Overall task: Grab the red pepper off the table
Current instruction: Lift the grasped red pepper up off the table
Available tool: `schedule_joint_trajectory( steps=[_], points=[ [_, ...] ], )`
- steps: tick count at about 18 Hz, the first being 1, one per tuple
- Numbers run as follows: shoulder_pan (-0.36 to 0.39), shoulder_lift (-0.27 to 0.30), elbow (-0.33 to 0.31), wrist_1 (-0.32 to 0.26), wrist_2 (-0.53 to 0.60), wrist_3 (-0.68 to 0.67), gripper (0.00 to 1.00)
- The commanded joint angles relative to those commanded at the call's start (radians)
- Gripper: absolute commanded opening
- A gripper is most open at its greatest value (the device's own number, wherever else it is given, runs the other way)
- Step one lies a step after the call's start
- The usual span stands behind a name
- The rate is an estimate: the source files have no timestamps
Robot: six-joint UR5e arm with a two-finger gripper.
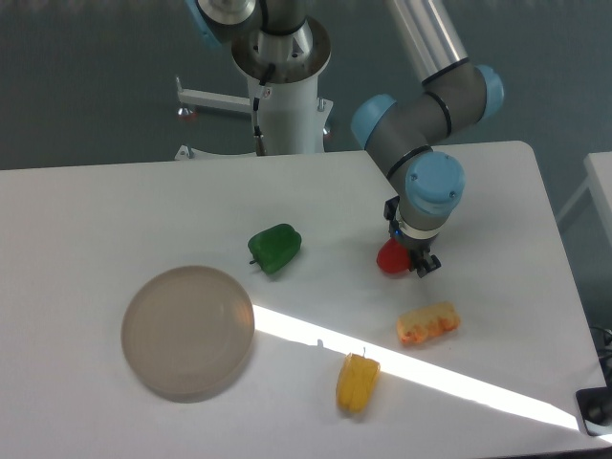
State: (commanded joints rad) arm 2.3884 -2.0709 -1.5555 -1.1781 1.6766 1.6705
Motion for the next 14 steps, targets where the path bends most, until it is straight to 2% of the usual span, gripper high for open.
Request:
schedule_joint_trajectory(
  steps=[4, 6, 9, 14],
  points=[
    [0.002, 0.002, 0.015, -0.006, -0.002, 0.0, 0.61],
    [0.009, 0.002, 0.07, -0.024, -0.011, 0.002, 0.6],
    [0.018, 0.0, 0.147, -0.093, -0.02, 0.002, 0.6],
    [0.026, -0.025, 0.256, -0.103, -0.057, 0.0, 0.6]
  ],
)
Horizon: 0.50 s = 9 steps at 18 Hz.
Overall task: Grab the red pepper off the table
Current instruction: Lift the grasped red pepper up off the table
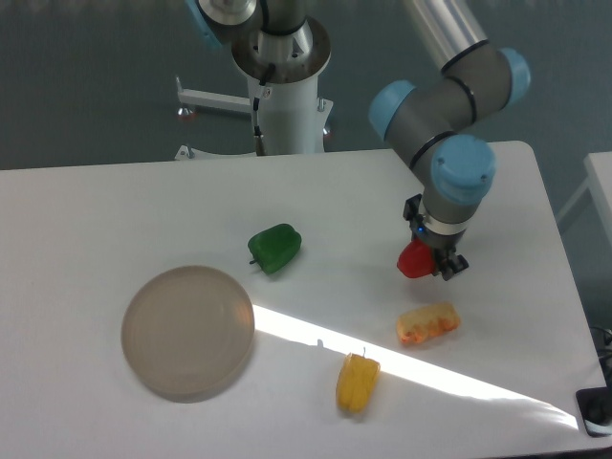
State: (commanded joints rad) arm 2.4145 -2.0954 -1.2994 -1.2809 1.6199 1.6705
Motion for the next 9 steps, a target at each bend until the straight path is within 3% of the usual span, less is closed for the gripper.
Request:
schedule_joint_trajectory(
  steps=[3, 9],
  points=[
    [0.0, -0.009, 0.032, 0.0, -0.003, -0.002, 0.6],
    [-0.002, -0.011, 0.035, 0.003, -0.005, -0.002, 0.6]
  ],
)
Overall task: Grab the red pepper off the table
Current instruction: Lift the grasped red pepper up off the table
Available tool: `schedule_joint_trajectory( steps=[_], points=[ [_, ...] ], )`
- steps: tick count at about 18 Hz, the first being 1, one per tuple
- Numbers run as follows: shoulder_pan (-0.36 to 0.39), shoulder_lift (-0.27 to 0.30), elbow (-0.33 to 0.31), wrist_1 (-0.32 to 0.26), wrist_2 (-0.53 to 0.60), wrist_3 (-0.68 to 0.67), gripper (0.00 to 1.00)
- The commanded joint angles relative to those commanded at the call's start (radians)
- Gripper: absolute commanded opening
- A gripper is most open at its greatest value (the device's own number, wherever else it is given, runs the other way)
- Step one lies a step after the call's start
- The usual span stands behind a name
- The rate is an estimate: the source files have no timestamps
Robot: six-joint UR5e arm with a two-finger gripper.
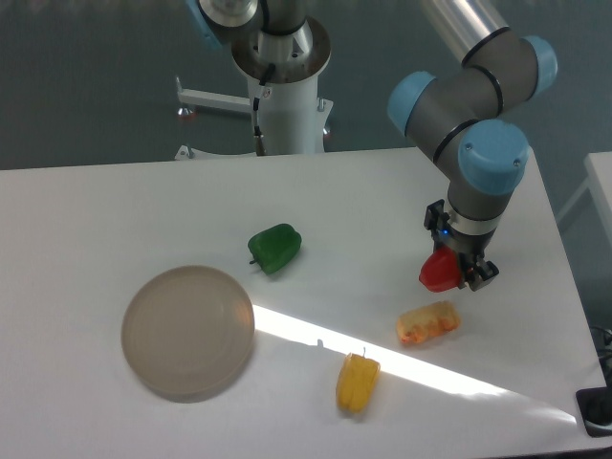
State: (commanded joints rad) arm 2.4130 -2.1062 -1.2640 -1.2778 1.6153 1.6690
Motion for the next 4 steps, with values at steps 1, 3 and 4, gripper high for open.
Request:
schedule_joint_trajectory(
  steps=[1, 3, 4],
  points=[
    [0.0, -0.002, 0.0, 0.0, 0.0, -0.002, 0.6],
    [0.0, -0.002, 0.0, 0.0, 0.0, -0.002, 0.6],
    [0.0, -0.005, 0.002, 0.0, 0.0, -0.003, 0.6]
  ],
)
